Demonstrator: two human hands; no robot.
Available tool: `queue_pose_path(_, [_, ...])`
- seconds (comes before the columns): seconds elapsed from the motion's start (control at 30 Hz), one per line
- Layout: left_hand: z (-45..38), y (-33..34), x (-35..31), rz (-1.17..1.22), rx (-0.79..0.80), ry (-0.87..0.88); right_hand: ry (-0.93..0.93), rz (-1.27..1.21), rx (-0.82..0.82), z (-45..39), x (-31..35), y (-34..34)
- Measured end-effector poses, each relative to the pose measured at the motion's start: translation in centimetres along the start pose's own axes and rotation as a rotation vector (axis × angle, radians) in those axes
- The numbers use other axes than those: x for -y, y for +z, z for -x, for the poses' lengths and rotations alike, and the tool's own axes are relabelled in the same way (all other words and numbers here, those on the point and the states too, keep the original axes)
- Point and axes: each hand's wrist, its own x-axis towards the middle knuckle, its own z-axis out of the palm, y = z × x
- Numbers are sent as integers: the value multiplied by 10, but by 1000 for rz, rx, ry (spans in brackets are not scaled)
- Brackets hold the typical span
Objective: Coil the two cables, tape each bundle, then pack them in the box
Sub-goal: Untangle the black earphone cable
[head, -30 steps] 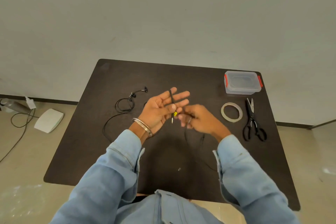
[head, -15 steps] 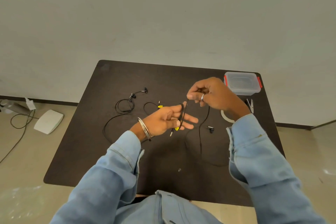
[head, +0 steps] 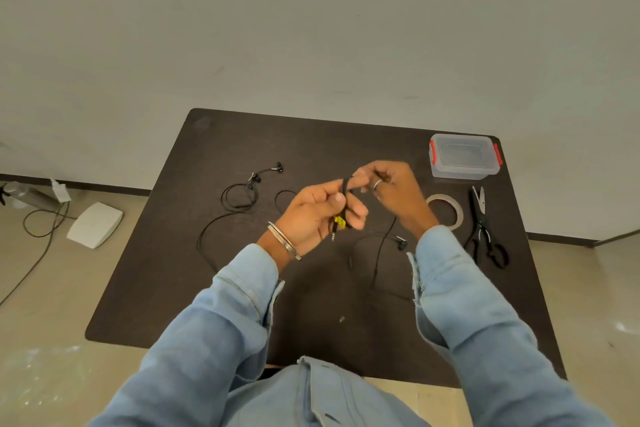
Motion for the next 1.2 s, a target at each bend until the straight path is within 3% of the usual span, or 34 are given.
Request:
queue_pose_path(0.17, [-9,-17,-14,124,-285,93,92,-29,248,30,-4,34])
queue_pose_path(0.33, [-13,-33,-6,-244,-489,77,149,71,478,37,26,23])
queue_pose_path(0.43, [-12,-34,-2,-471,-458,57,107,157,471,31,38,10])
queue_pose_path(0.6, [-9,-32,2,-467,-383,-48,-37,285,406,21,41,-6])
queue_pose_path(0.8, [2,-15,-7,-353,115,-154,-129,95,194,4,38,-19])
queue_pose_path(0.87, [3,-9,-7,-288,179,-130,-103,-22,114,-1,34,-18])
queue_pose_path(1.03, [1,-2,-18,32,42,-8,-9,-226,34,13,18,12])
queue_pose_path(1.2, [-3,-12,-18,148,-197,73,135,-315,204,39,10,42])
